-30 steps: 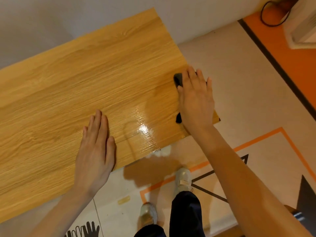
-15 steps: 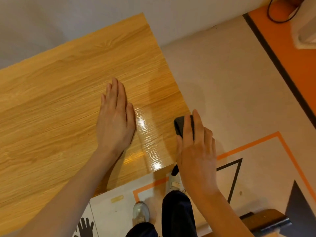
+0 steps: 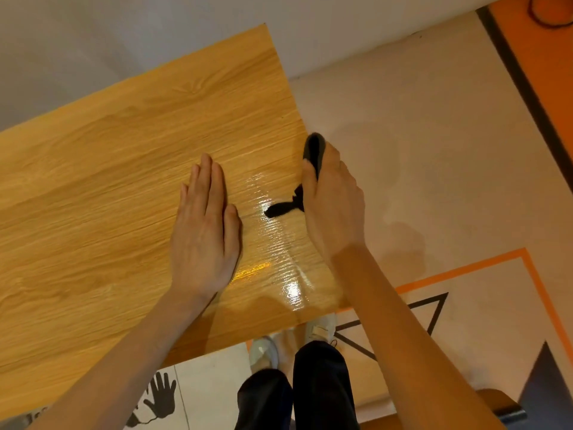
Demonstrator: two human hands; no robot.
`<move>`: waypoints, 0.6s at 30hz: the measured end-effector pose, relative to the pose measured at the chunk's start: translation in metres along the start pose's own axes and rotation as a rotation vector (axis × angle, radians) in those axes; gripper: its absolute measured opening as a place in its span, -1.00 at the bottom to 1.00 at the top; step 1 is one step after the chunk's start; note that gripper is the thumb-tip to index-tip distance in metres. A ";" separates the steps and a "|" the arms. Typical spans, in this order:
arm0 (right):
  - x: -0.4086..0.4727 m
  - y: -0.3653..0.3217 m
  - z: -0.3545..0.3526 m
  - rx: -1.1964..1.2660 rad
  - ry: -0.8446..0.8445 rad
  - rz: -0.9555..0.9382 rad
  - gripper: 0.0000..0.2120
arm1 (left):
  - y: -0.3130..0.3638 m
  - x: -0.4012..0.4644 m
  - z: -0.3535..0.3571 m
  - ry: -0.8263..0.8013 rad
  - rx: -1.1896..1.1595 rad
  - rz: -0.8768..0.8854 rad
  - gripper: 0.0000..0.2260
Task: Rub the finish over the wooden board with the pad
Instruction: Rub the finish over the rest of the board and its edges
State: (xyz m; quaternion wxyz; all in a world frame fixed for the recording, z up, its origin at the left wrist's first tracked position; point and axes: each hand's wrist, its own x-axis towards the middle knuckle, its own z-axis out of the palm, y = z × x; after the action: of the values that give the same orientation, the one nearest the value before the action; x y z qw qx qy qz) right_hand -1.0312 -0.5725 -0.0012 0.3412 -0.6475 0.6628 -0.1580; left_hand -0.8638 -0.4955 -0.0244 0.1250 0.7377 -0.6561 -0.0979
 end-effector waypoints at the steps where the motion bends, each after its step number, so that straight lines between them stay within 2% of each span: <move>1: -0.016 0.007 -0.003 0.058 -0.022 0.022 -0.58 | 0.000 0.000 0.000 -0.003 -0.004 -0.001 -0.50; 3: -0.060 0.023 -0.010 0.082 -0.044 0.057 -0.52 | 0.001 0.000 -0.001 -0.005 -0.011 -0.001 -0.50; 5: -0.097 0.029 -0.019 0.024 -0.066 0.095 -0.37 | 0.001 0.000 -0.002 -0.007 -0.016 0.000 -0.51; 7: -0.106 0.030 -0.022 0.008 -0.071 0.133 -0.32 | 0.002 0.001 -0.002 -0.008 -0.021 -0.004 -0.51; 12: -0.048 0.007 -0.008 -0.023 0.000 0.078 -0.61 | 0.004 0.001 -0.004 -0.006 -0.028 -0.008 -0.51; 18: 0.074 -0.040 0.017 -0.084 0.081 0.009 -0.68 | 0.000 0.003 -0.002 -0.026 -0.006 -0.013 -0.50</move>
State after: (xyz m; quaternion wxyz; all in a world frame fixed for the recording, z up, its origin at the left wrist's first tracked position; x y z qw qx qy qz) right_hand -0.9849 -0.6447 -0.0055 0.2874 -0.6514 0.6849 -0.1548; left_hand -0.8630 -0.4988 -0.0221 0.1179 0.7402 -0.6527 -0.1103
